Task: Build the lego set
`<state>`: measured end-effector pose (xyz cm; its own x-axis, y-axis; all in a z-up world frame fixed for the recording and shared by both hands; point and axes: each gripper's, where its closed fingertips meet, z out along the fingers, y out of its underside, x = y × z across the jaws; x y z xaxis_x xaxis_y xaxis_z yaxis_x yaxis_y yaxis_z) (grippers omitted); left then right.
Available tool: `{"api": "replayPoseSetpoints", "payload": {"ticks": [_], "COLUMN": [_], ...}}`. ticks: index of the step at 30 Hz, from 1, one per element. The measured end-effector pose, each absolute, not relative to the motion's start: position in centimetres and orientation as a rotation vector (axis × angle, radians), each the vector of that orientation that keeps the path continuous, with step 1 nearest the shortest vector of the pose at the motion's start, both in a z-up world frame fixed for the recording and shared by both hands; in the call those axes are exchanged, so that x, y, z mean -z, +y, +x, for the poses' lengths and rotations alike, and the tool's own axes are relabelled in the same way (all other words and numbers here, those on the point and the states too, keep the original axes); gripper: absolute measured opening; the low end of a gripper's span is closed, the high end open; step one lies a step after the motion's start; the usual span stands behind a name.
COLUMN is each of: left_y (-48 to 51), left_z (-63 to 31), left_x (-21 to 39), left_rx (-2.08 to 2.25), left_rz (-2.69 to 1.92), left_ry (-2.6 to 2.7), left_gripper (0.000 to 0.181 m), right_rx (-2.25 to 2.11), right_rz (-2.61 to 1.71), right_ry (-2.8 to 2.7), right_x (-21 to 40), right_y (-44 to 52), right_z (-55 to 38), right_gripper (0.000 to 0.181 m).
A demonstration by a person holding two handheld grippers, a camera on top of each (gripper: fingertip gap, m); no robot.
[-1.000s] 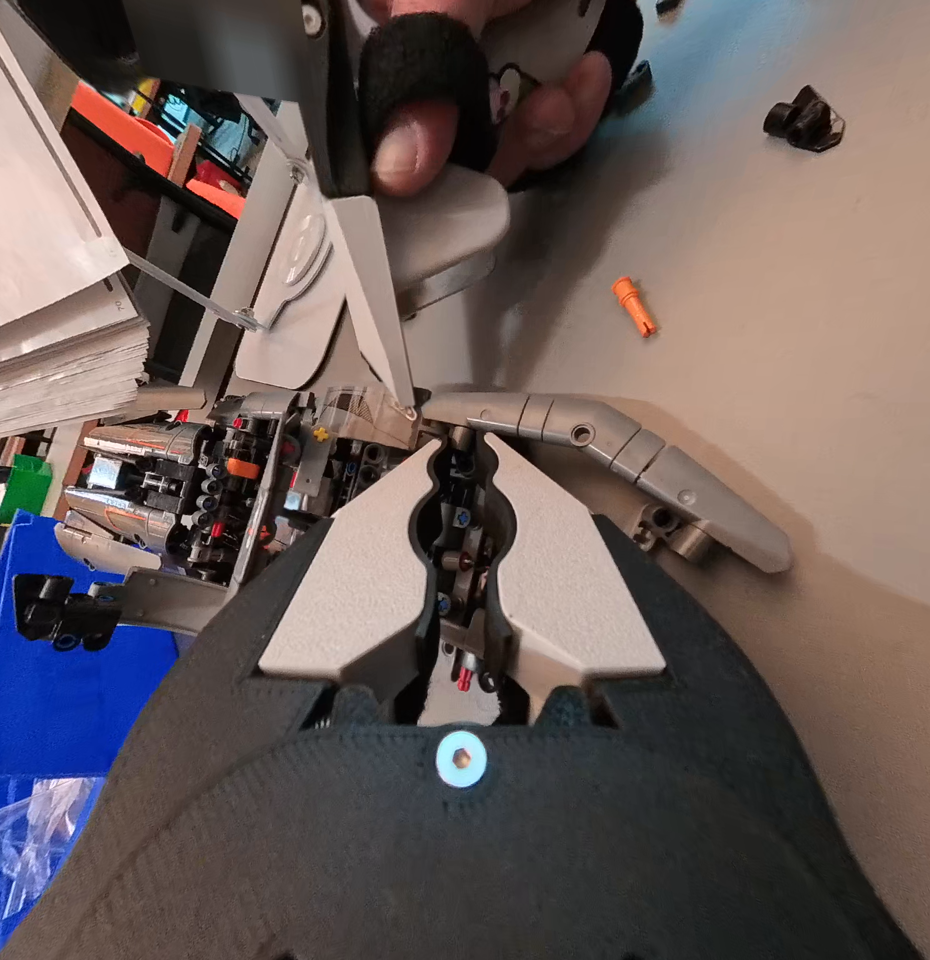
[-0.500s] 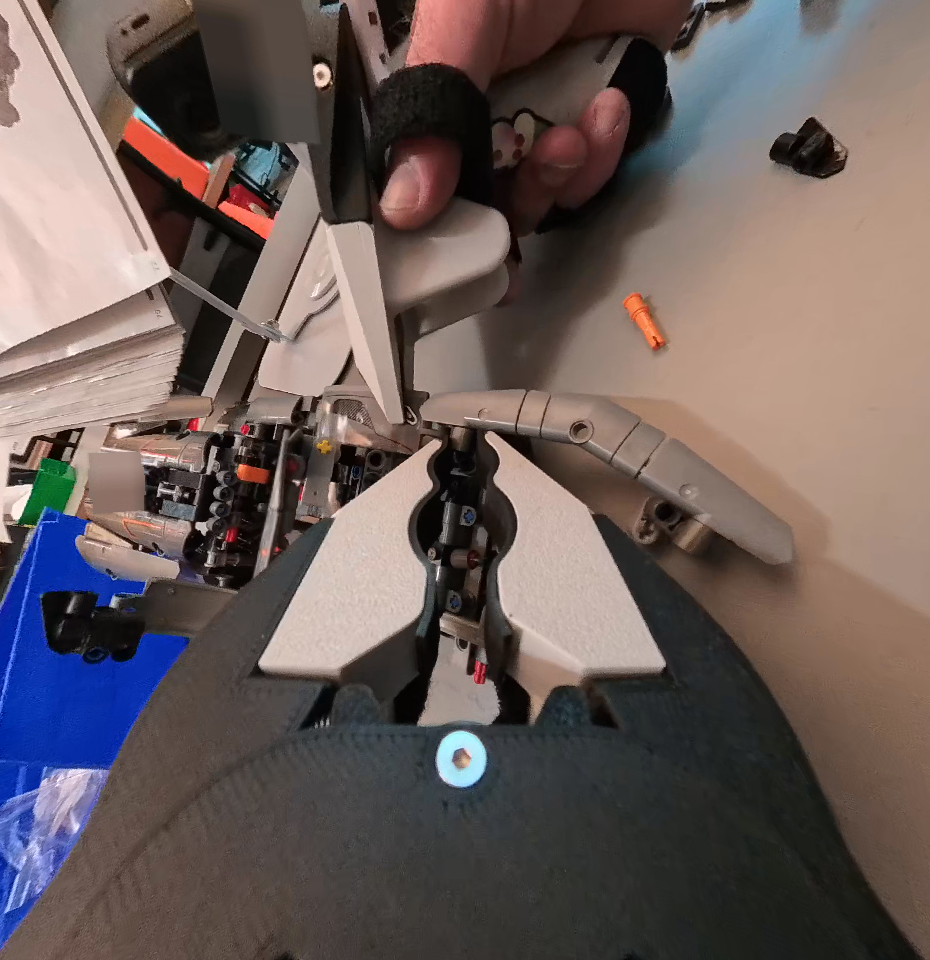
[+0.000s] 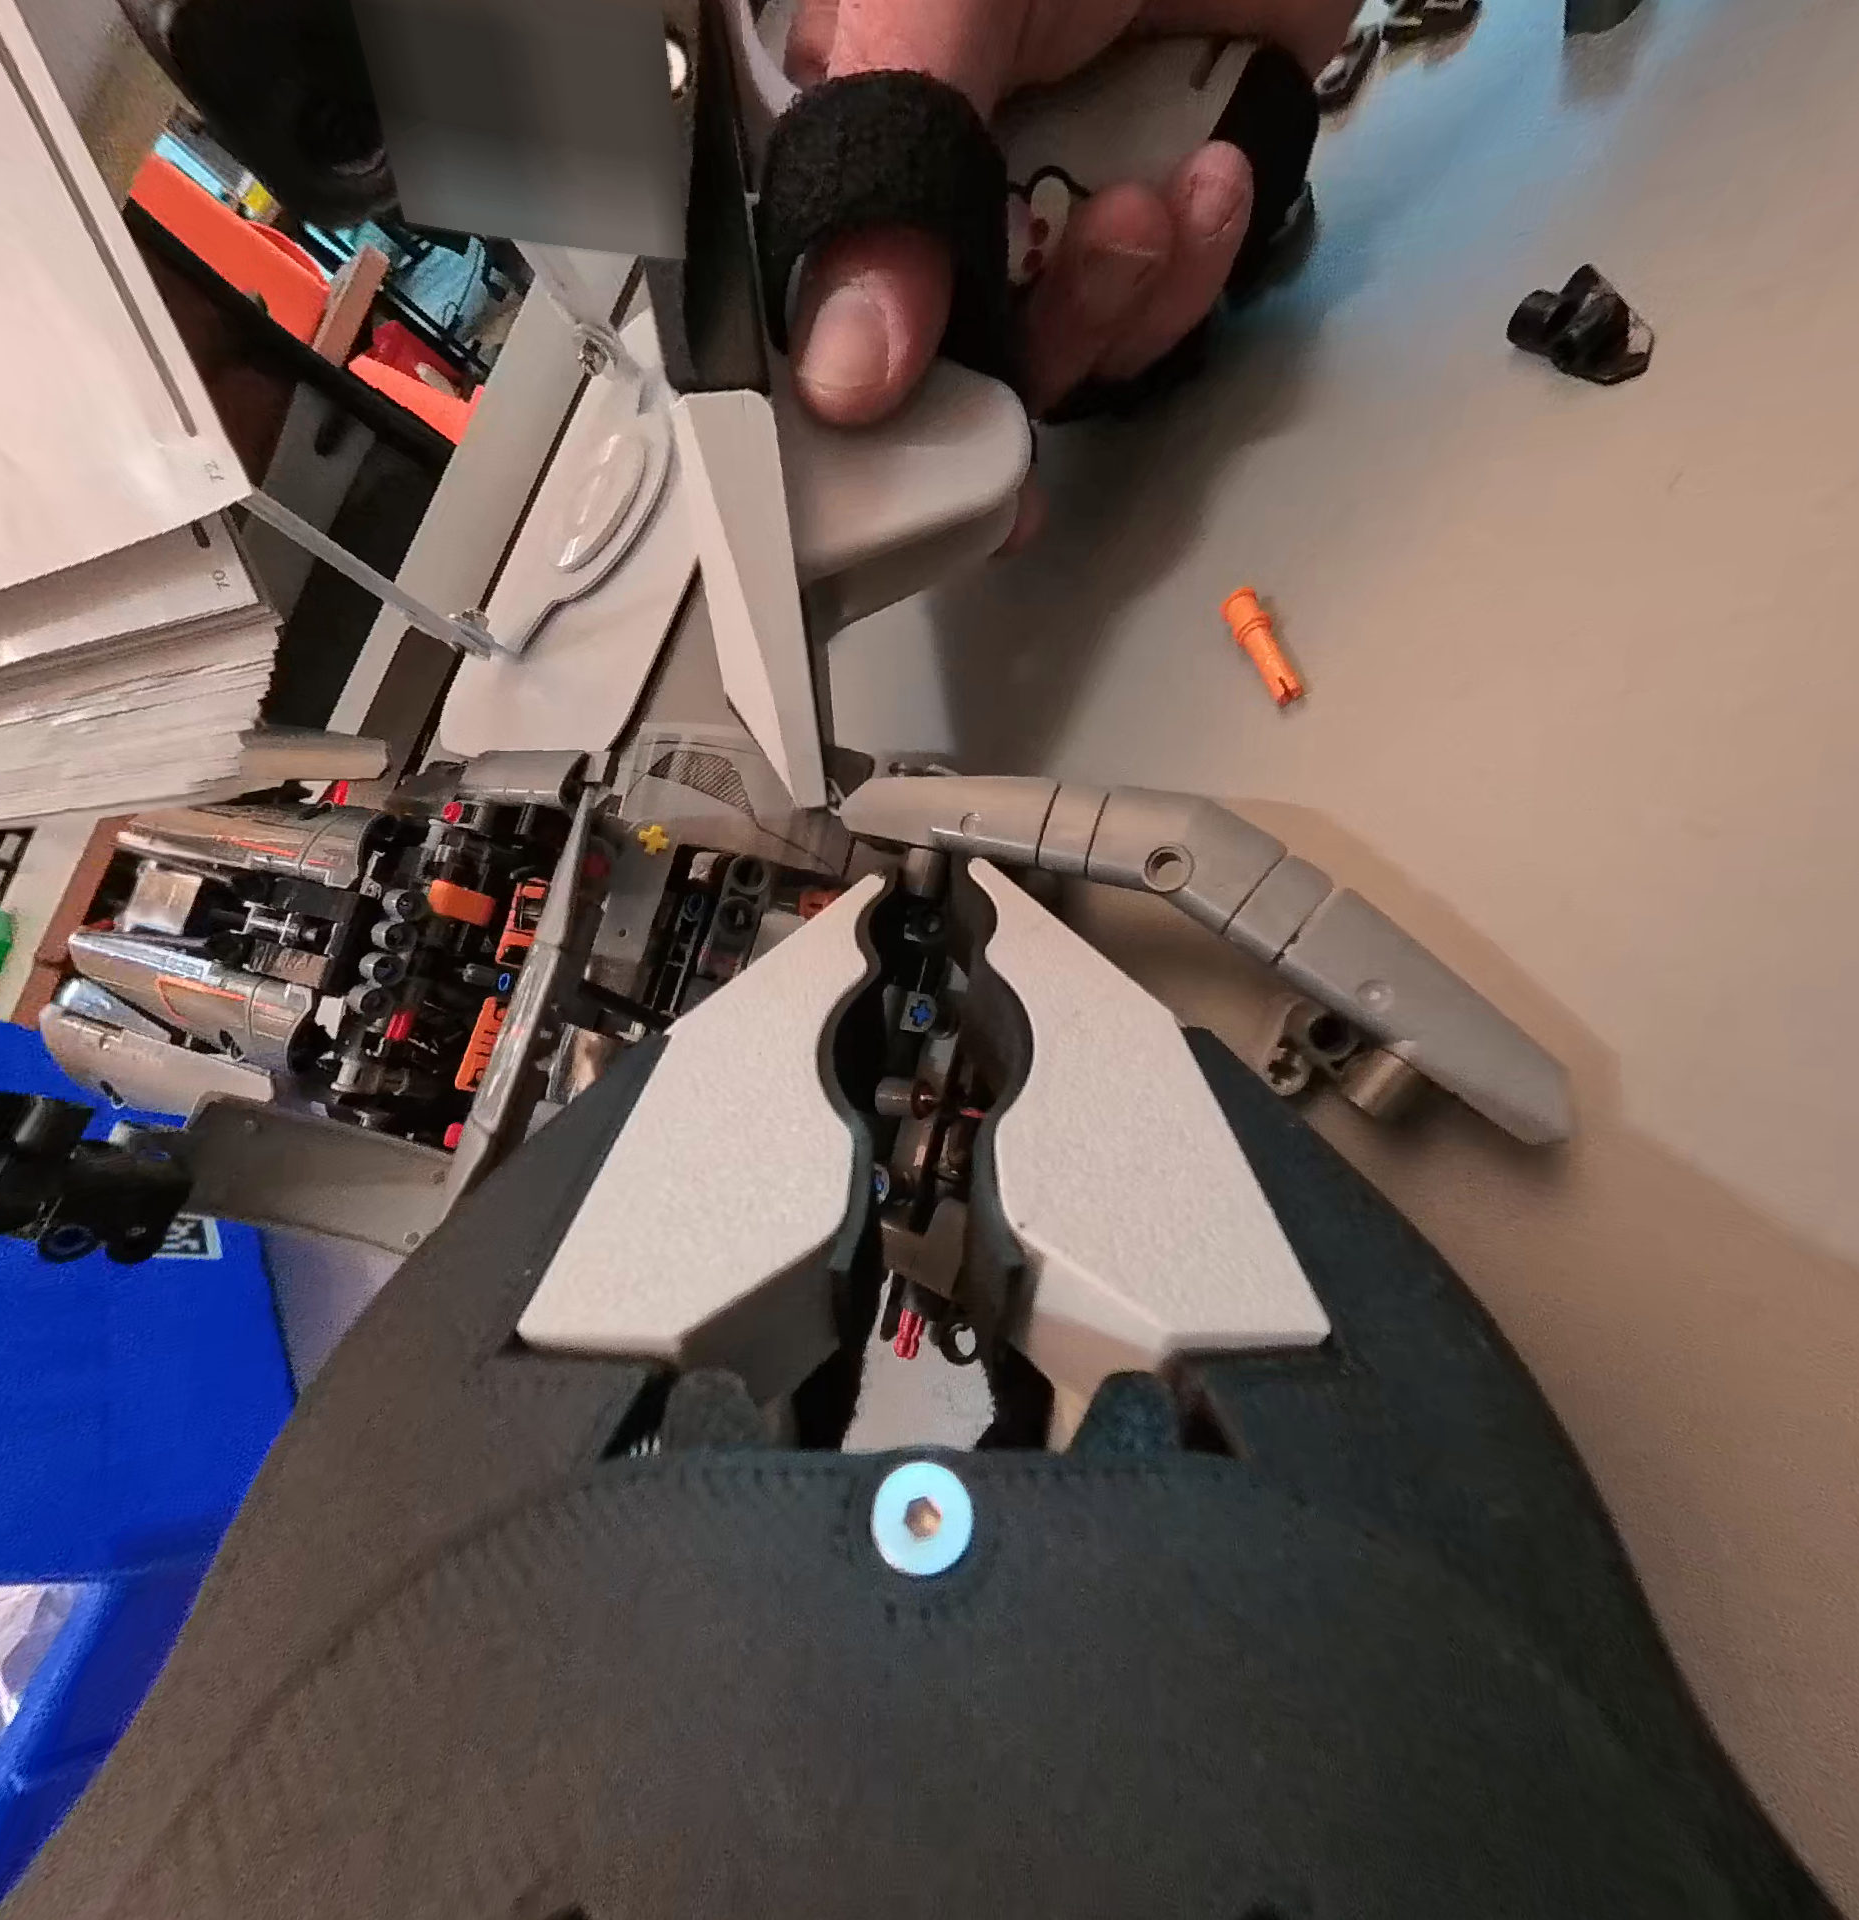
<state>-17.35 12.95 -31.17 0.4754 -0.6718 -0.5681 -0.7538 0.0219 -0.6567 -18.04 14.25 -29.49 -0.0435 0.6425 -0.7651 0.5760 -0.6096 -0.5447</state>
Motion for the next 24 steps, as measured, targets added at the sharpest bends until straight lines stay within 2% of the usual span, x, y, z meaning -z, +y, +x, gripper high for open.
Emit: {"api": "replayPoseSetpoints", "payload": {"ticks": [24], "left_y": [12.8], "left_z": [-16.6], "left_x": [31.2], "left_rx": [-0.073], "left_rz": [-1.667], "left_ry": [1.268], "left_gripper": [0.005], "right_rx": [-1.669], "right_rz": [-2.085], "right_ry": [-1.428], "right_x": [29.5], "right_y": [14.1], "right_z": [-17.3], "right_gripper": [0.006]}}
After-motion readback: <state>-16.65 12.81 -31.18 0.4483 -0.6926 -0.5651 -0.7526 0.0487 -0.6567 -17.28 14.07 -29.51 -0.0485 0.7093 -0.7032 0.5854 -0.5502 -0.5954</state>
